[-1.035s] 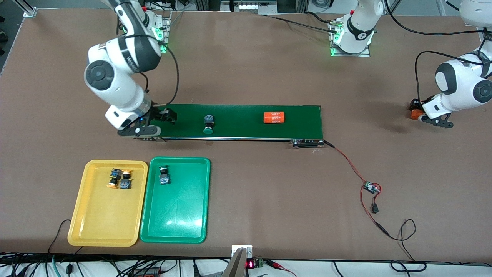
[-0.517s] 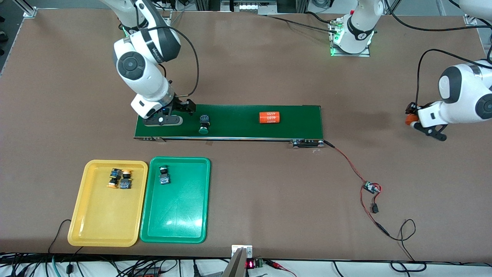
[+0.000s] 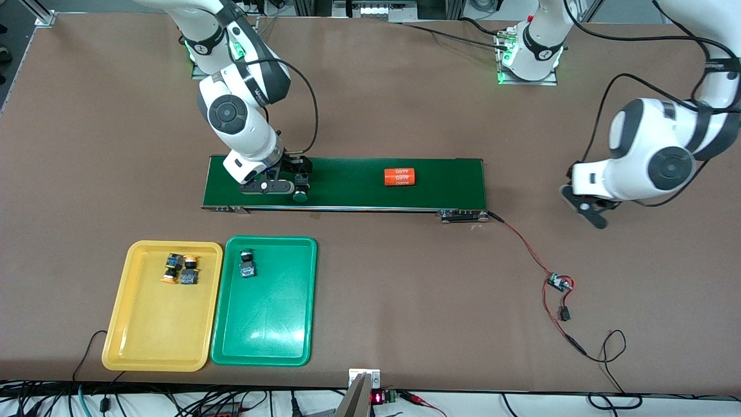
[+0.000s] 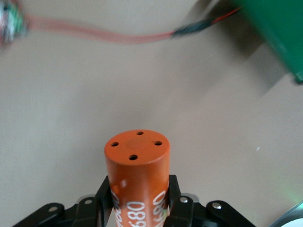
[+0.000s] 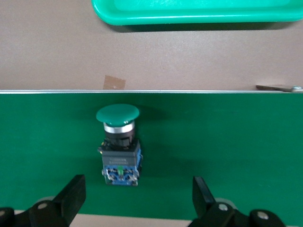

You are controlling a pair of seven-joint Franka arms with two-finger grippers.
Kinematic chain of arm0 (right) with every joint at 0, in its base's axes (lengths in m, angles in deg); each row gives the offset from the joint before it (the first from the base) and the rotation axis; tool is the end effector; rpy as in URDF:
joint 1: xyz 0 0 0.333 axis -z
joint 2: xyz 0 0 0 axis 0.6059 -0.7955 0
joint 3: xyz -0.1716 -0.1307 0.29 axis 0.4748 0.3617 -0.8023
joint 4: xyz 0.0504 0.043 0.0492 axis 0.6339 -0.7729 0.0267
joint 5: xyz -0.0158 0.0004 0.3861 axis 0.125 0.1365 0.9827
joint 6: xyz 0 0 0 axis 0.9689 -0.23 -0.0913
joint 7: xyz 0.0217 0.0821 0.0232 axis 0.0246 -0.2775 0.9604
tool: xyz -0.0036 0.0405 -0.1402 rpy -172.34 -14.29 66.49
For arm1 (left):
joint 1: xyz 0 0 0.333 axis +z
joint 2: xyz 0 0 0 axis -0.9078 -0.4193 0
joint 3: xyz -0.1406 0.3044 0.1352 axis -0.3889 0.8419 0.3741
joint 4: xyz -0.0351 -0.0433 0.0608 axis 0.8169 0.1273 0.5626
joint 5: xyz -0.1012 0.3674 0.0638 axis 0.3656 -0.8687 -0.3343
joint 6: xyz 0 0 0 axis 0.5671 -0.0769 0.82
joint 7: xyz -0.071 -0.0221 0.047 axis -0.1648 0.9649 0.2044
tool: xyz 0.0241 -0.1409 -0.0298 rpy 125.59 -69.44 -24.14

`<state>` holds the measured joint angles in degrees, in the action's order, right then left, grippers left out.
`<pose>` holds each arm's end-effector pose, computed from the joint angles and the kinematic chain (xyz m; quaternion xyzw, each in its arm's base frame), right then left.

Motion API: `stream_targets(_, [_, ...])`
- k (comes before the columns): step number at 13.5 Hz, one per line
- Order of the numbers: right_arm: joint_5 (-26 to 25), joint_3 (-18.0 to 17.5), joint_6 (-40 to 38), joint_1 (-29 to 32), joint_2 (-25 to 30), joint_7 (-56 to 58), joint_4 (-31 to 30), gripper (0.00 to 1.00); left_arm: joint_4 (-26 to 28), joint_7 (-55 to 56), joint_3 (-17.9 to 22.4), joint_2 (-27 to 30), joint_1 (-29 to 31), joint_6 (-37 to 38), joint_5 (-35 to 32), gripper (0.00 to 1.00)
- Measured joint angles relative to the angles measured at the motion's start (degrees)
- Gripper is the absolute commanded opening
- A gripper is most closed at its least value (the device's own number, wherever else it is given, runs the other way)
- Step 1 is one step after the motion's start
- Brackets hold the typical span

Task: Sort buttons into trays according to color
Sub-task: 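Place the orange cylinder on the belt while the right gripper lifts the button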

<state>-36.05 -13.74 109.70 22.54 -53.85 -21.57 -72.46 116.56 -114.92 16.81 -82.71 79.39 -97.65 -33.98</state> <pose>0.5034 0.3005 0.2922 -0.9984 0.0078 0.0409 0.0371 0.5642 -0.0383 0.3373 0.8890 -0.4389 -0.1304 0.0072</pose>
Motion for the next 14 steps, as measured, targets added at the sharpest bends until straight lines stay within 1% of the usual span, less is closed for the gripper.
stream_targets(1, [0.0, 0.01, 0.53, 0.0, -0.48, -0.01, 0.0, 1.0, -0.63, -1.63, -2.59, 0.0, -0.12, 0.0, -0.01, 0.22])
stream_targets(3, [0.0, 0.01, 1.87, 0.0, -1.59, -0.02, -0.02, 1.0, -0.97, -4.04, -8.23, -0.25, -1.05, 0.0, -0.03, 0.18])
stream_targets(4, [0.0, 0.01, 2.46, 0.0, -2.09, -0.03, -0.03, 0.96, -0.98, -4.46, -10.31, -0.65, -1.73, -0.14, -0.07, 0.18])
stream_targets(5, [-0.02, 0.02, 3.1, 0.0, -2.61, -0.03, -0.05, 0.87, -0.98, -4.69, -12.45, -1.15, -2.5, -0.75, -0.1, 0.18])
stream_targets(7, [-0.05, 0.03, 4.5, -0.01, -3.77, -0.02, -0.07, 0.62, -0.91, -4.7, -15.39, -2.53, -4.85, -2.68, -0.18, 0.18])
stream_targets(8, [-0.06, 0.03, 4.84, -0.01, -4.18, -0.01, -0.08, 0.5, -0.87, -4.74, -15.82, -3.41, -6.1, -3.51, -0.24, 0.16])
stream_targets(9, [-0.08, 0.04, 4.97, -0.01, -4.43, 0.07, -0.08, 0.4, -0.75, -5.02, -15.93, -4.44, -7.18, -4.6, -0.35, 0.16])
stream_targets(11, [-0.09, 0.09, 5.04, 0.0, -4.46, 0.68, -0.07, 0.23, -0.44, -5.86, -15.99, -6.38, -8.82, -5.88, -1.06, 0.16])
stream_targets(12, [-0.09, 0.2, 5.06, 0.02, -4.46, 1.0, -0.07, 0.21, -0.32, -6.08, -16.03, -7.15, -9.59, -6.25, -2.79, 0.16])
stream_targets(14, [-0.09, 0.64, 5.07, 0.05, -4.4, 1.35, -0.05, 0.2, -0.11, -6.13, -16.08, -8.58, -10.89, -6.57, -7.0, 0.17])
